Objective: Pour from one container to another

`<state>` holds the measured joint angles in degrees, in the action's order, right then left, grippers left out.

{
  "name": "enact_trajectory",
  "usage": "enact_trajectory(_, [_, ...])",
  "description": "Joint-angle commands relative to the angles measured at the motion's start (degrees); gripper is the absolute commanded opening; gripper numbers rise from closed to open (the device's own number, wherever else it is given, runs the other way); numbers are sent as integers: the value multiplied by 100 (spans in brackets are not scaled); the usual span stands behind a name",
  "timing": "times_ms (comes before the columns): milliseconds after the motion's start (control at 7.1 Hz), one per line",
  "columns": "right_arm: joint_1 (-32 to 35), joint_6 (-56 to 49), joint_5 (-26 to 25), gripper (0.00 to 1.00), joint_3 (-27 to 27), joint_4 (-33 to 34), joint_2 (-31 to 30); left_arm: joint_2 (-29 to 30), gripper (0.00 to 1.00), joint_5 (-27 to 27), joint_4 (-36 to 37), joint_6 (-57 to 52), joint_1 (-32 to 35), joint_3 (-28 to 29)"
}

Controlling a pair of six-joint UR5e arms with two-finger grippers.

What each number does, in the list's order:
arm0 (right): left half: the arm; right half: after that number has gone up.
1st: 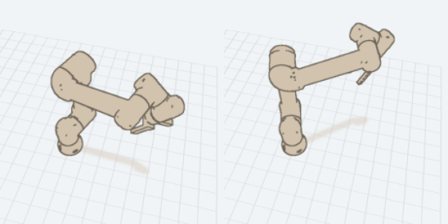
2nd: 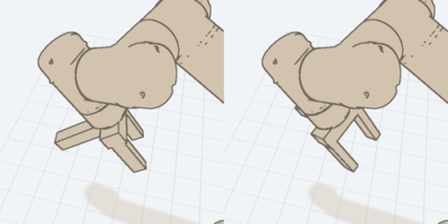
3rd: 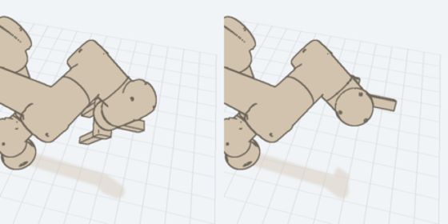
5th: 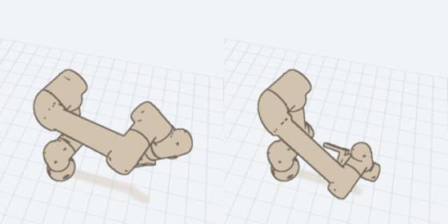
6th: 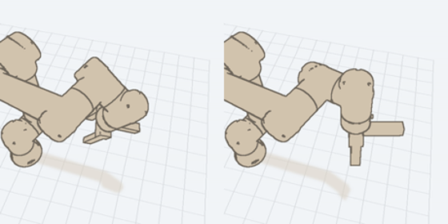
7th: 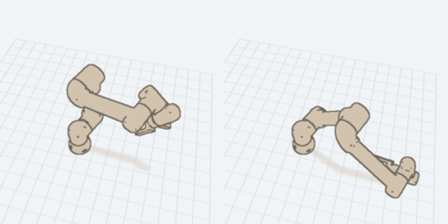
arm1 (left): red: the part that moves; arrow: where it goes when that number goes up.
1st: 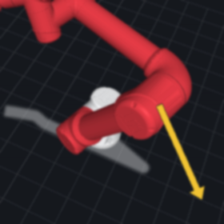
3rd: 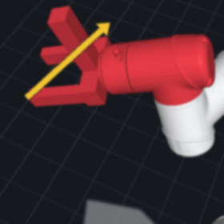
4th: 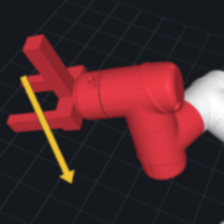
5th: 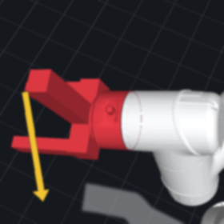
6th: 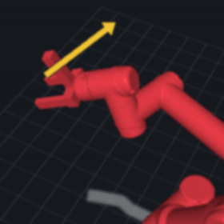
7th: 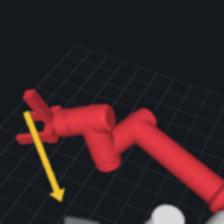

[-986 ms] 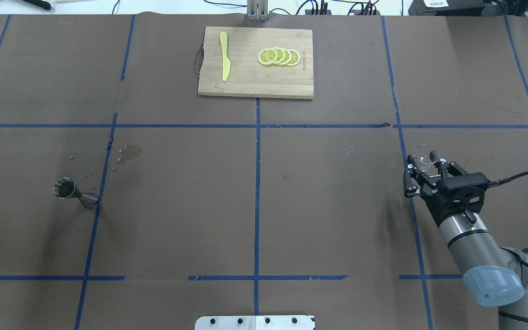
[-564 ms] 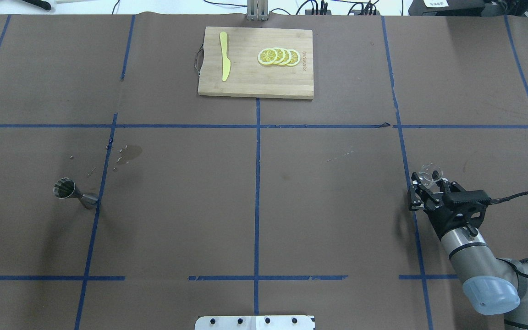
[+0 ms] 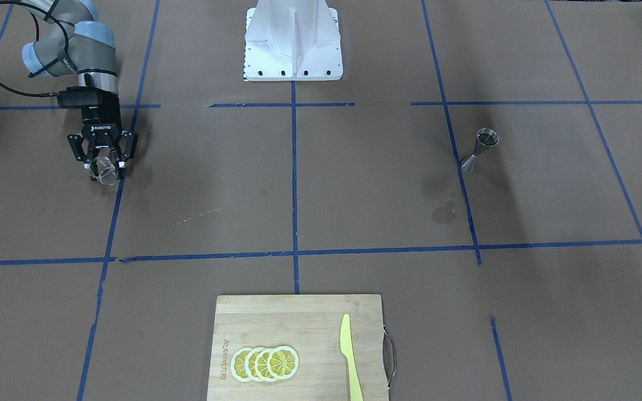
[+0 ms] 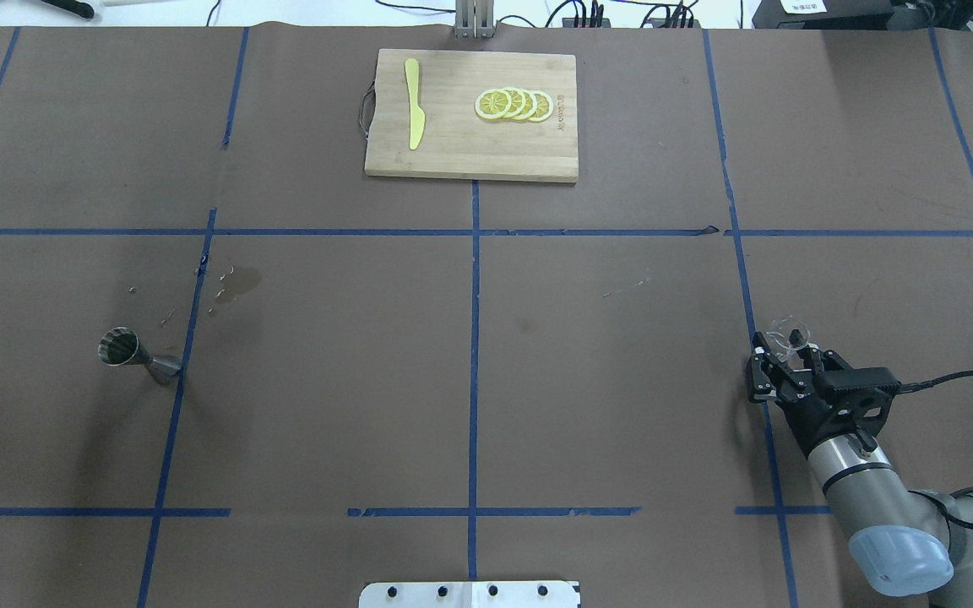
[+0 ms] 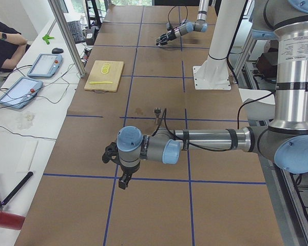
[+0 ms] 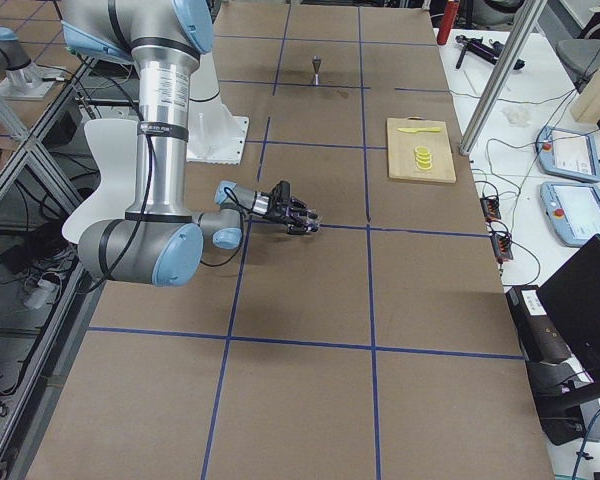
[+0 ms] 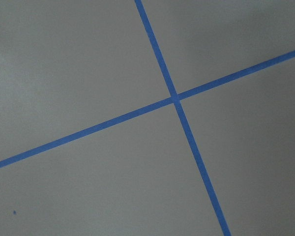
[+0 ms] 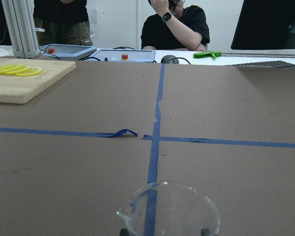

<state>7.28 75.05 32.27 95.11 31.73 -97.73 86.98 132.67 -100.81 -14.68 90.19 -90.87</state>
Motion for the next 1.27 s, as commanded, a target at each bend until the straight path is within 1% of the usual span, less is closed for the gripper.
enact_trajectory(0, [-78, 79, -98, 9, -10, 9, 0, 12, 100, -4, 0, 0, -2, -1])
enact_trajectory(141, [-87, 80, -116, 18, -19, 9, 17, 12, 100, 5, 0, 0, -2, 8])
enact_trajectory(282, [-96, 80, -133, 30, -132, 0, 52, 12, 100, -4, 0, 0, 7, -1])
enact_trajectory(423, [-104, 80, -325, 36, -290, 0, 96, 12, 100, 5, 0, 0, -1, 8])
enact_trajectory(564, [-104, 80, -353, 42, -300, 0, 105, 12, 100, -4, 0, 0, -1, 8])
enact_trajectory(704, [-104, 80, -405, 86, -318, 0, 114, 12, 100, -4, 0, 0, -2, 8])
enact_trajectory(845, [-104, 80, -493, 100, -336, 0, 123, 12, 100, -4, 0, 0, -2, 8])
enact_trajectory(1127, [-104, 80, -502, 100, -344, 0, 123, 12, 100, -4, 9, 0, -2, -1])
